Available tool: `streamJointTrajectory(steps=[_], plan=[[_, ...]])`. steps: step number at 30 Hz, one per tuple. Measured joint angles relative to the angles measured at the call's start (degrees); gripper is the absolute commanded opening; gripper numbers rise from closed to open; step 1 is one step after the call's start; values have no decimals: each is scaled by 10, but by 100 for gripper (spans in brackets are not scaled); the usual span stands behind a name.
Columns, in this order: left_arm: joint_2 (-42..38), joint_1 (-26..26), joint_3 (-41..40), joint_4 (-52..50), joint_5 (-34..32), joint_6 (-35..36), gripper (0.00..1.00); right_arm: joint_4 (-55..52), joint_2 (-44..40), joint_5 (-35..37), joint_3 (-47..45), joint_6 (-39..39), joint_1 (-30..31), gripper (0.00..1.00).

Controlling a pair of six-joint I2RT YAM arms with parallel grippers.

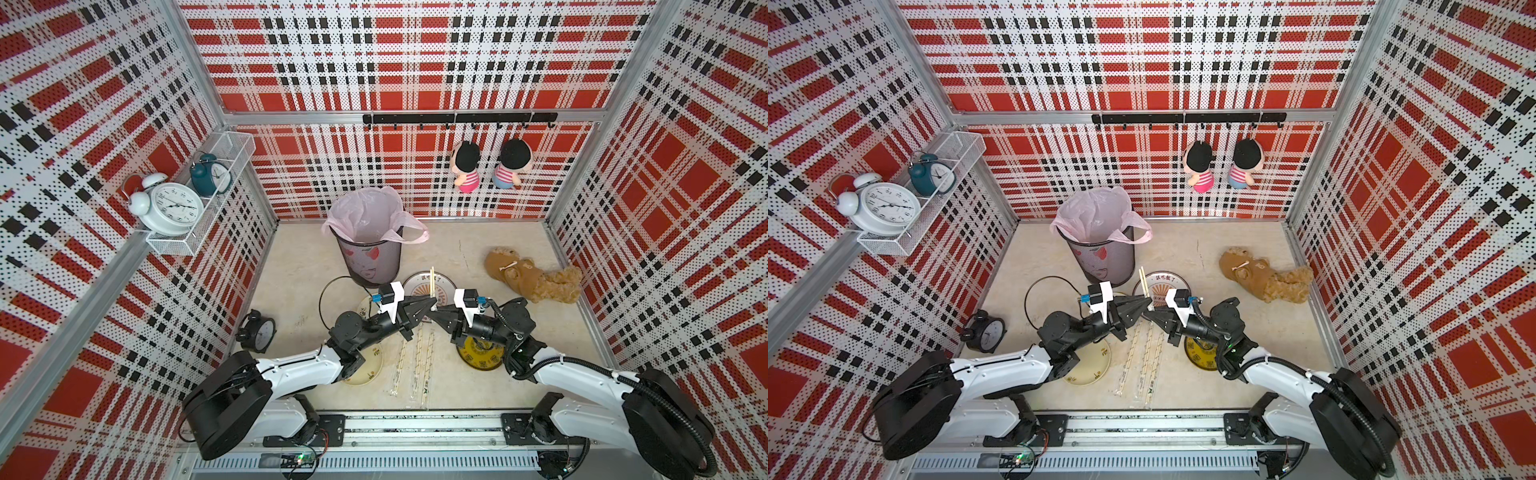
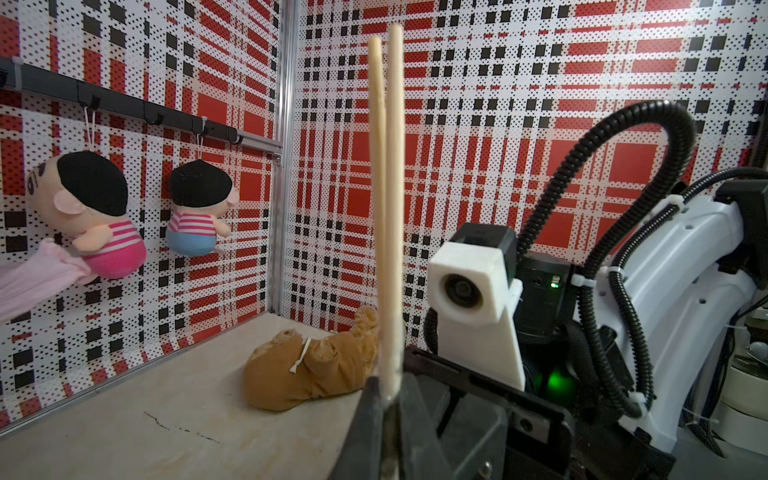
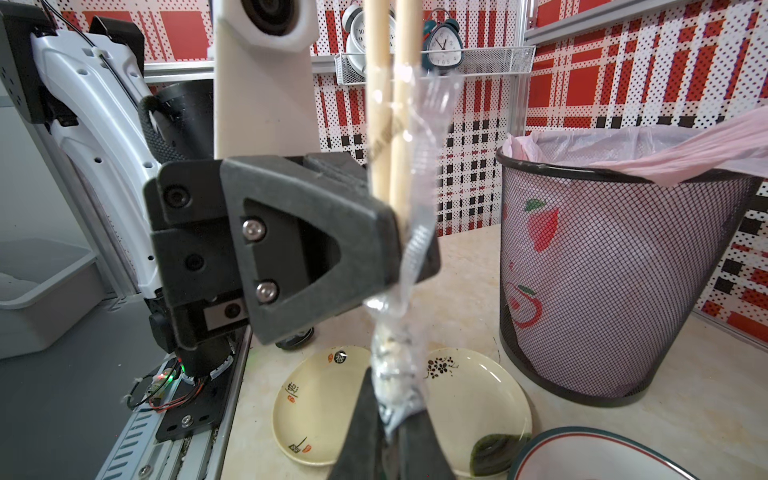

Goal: Remove the packaging of disposable chopsticks
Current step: Remove the packet bag from the disposable chopsticks.

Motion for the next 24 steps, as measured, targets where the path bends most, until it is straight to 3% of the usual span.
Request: streamJointTrajectory(steps=[12,20,24], plan=[[14,-2,-23,0,10,-2,22,-48,-30,8,2,-15,0,0],[9,16,-18,-23,30,-10,66,-24,-30,14,-8,-16,1,0],[-4,16,-11,-33,31,-9,73,-13,-30,13,-9,-17,1,0]])
